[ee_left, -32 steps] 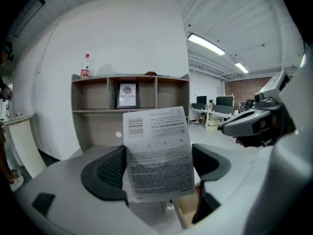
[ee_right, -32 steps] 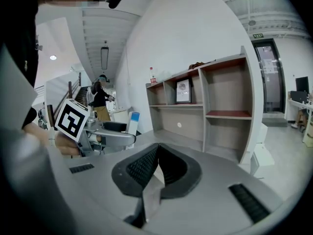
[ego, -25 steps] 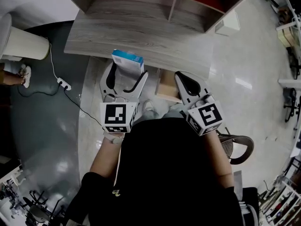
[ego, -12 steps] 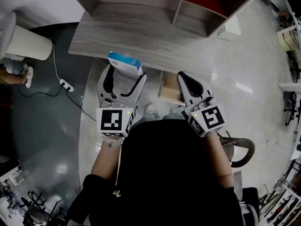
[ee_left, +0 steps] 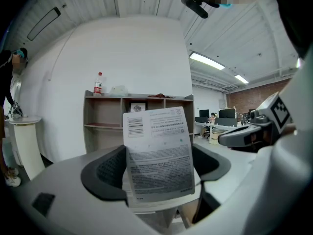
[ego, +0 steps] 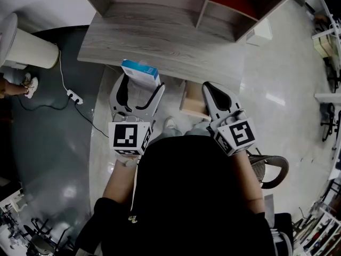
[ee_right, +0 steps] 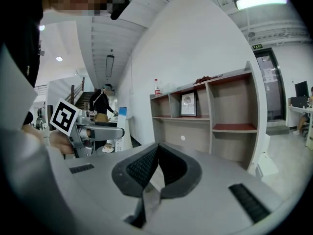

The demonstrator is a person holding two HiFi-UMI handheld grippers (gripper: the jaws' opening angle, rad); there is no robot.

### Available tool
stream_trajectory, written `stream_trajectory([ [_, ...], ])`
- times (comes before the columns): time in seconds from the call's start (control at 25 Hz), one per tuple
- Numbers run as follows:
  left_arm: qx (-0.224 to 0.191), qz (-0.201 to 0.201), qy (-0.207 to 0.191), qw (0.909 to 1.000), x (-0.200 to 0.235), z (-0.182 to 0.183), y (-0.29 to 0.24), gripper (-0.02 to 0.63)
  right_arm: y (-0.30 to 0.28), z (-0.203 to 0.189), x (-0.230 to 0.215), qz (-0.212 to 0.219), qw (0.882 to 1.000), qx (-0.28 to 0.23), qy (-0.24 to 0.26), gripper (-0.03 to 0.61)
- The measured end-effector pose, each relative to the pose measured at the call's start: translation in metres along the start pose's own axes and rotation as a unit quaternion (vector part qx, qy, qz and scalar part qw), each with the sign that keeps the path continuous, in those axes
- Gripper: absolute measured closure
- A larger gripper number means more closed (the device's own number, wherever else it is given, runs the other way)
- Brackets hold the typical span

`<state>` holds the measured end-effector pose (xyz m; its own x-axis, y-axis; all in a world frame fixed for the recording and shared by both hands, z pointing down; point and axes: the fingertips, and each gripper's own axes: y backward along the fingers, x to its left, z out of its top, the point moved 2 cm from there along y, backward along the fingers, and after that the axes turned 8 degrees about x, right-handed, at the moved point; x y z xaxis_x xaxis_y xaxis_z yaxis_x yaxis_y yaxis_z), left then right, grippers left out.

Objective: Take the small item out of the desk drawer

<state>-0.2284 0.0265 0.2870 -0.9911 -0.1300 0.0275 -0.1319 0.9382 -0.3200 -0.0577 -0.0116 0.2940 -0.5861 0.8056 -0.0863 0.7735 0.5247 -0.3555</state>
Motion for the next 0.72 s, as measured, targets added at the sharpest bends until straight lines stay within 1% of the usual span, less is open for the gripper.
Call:
stream_trajectory([
  [0.24, 0.003, -0.004, 0.002, 1.0, 0.0021, -0.0038, -0.0018, 0.181, -0.0021, 0.0029, 0.0012, -0.006, 1.0, -0.001, -0.017, 0.581],
  [0.4, 0.005, -0.005, 0.004, 1.0, 0.002, -0.0071, -0.0036, 0.181, -0.0021, -0.0041, -0.0007, -0.006, 1.0, 0.005, -0.002, 0.581],
  [0.72, 0.005, -0.006, 0.003, 1.0, 0.0008, -0.0017, -0.0029, 0.181, 0.0006, -0.0004, -0.0016, -0.008, 1.0, 0.006, -0.007, 0.581],
])
